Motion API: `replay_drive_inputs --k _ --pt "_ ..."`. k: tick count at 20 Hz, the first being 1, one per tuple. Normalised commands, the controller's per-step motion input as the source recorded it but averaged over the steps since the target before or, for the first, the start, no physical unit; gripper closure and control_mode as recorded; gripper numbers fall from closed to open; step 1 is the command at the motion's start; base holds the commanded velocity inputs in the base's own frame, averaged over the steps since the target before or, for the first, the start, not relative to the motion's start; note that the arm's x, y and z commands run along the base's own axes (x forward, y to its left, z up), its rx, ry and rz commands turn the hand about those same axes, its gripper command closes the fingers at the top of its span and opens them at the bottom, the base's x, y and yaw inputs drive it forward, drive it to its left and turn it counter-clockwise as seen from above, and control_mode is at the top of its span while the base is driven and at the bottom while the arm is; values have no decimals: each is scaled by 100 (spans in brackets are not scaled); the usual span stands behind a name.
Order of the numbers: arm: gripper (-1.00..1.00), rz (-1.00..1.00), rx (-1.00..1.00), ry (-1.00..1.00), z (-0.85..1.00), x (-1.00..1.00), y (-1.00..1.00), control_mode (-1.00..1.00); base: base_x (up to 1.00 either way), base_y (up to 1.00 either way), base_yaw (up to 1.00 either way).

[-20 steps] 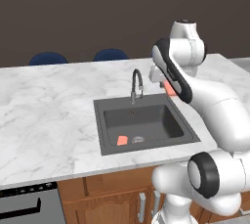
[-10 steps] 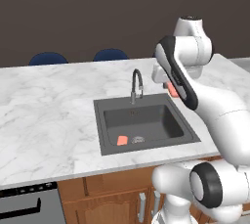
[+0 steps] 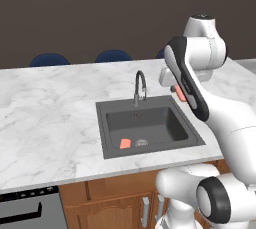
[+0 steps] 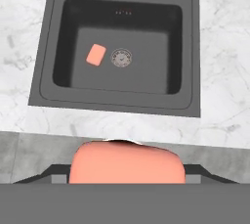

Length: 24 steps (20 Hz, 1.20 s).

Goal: Pick up the bar soap and bar soap from the sink, and place them back in the cabinet, and close the cabinet doors.

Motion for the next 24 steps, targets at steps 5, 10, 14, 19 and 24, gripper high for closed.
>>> replay_drive_inputs --k 5,10,14,19,24 --pt "100 0 1 -1 11 -26 0 -100 0 0 0" --pt "100 0 0 0 7 -17 0 -100 0 0 0" --pt "100 0 0 0 1 -2 0 100 -5 0 0" --pt "100 0 0 0 0 0 0 100 -15 0 -9" --pt "100 0 0 0 0 0 0 100 -31 0 -32"
